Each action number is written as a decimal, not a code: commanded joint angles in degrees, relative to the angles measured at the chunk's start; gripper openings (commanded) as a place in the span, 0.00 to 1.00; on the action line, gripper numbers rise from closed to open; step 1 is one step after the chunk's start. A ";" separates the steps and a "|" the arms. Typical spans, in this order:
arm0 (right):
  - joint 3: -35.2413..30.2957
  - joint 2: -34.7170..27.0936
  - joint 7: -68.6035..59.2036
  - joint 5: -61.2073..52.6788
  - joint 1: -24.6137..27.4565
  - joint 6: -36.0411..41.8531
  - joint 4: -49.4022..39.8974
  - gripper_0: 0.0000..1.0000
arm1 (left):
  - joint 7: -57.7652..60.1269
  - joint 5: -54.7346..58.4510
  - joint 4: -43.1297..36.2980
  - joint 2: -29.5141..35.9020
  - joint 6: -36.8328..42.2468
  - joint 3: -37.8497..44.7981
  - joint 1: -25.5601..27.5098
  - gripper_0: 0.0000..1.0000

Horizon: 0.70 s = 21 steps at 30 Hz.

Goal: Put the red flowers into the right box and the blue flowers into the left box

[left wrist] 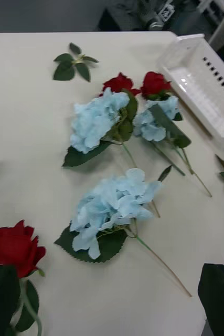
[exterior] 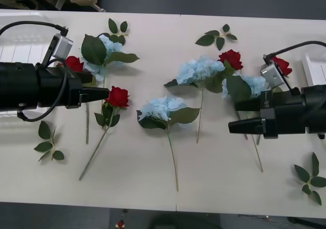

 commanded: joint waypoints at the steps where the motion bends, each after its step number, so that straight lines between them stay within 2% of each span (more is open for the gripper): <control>1: -3.66 -0.02 -10.08 6.82 -0.17 -0.99 -3.62 1.00 | 9.74 -5.60 -3.61 2.27 -0.41 -0.10 -1.83 1.00; 8: -7.53 2.00 -28.63 20.70 -0.70 -1.34 -3.71 1.00 | 21.08 -13.51 -3.96 2.36 3.55 0.42 -2.62 1.00; 21: -8.50 1.91 -43.74 42.50 -4.74 -1.26 2.79 1.00 | 35.58 -27.57 -3.52 2.36 6.45 -0.81 -3.50 1.00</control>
